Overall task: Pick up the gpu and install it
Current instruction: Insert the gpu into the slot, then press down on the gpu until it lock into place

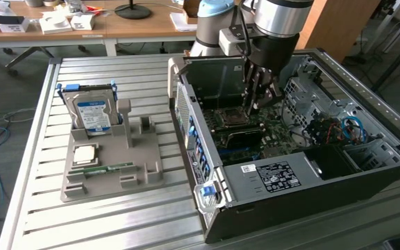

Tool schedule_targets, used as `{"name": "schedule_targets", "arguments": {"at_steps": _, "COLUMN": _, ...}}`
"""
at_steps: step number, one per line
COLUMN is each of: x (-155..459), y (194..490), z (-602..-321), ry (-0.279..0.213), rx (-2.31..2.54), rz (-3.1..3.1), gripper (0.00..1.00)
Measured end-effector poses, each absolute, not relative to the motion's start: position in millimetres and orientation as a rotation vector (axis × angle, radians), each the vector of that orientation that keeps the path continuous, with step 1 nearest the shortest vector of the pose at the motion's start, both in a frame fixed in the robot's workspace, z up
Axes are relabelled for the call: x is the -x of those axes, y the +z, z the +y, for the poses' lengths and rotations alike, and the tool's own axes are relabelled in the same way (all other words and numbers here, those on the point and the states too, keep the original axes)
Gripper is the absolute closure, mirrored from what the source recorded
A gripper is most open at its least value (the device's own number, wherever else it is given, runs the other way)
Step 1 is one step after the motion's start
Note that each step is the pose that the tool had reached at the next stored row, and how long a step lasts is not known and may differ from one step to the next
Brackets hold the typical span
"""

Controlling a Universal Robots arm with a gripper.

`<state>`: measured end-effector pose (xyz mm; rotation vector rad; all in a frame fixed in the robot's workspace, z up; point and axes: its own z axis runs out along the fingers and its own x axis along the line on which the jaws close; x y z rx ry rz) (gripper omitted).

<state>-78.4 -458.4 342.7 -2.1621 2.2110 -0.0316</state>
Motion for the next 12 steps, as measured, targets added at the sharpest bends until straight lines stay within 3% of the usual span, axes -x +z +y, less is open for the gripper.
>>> {"name": "schedule_targets", "arguments": {"at_steps": 12, "x": 78.4, "y": 342.8, "z": -458.4, "ry": -0.032, "rx": 2.162, "rz": 2.211, "gripper": 0.67}}
